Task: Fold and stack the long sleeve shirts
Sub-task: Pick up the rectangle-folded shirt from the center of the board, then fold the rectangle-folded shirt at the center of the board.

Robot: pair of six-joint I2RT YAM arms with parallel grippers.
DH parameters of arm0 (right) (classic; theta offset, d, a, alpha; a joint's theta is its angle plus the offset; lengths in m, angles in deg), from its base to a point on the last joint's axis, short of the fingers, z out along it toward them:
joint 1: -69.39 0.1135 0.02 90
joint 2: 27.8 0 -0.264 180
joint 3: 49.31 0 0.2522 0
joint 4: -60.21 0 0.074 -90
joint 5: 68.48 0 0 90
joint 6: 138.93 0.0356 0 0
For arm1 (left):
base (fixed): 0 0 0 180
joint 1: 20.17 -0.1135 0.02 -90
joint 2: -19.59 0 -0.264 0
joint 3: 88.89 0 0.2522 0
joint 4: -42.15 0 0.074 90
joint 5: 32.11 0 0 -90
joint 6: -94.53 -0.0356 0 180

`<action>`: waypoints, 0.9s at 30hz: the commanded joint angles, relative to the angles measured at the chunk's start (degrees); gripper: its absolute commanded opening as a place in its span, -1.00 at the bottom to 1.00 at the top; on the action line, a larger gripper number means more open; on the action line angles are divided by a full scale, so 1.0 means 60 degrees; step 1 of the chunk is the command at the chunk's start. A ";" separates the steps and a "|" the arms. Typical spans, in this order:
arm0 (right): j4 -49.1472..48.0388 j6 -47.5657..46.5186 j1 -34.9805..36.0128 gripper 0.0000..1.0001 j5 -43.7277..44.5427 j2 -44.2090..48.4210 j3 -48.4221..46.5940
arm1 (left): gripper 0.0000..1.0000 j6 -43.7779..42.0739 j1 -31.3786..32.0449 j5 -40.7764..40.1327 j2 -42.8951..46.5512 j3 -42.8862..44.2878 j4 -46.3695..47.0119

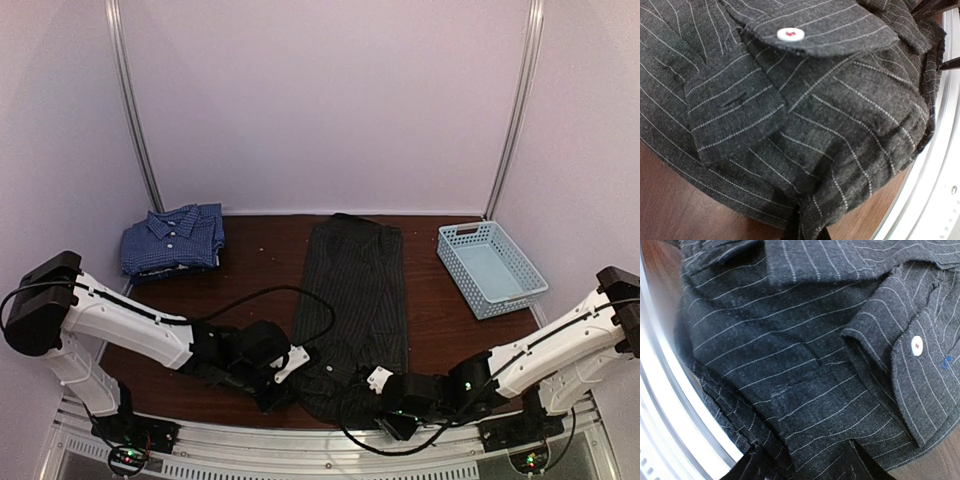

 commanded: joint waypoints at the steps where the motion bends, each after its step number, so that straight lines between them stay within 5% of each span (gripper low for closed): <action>1: 0.0745 0.0351 0.0129 -0.02 0.0125 -0.0395 0.0071 | -1.00 0.0088 0.0035 0.0283 0.0177 0.0047 -0.0210; 9: 0.0767 0.0569 0.0531 -0.96 0.0290 -0.0310 0.0063 | -1.00 0.0307 0.0055 0.0788 0.0268 -0.0066 -0.0287; 27: 0.0742 0.1289 0.1094 -1.00 -0.1040 0.2173 -0.0107 | -1.00 0.1023 0.0203 0.2838 0.1906 0.0231 -0.1304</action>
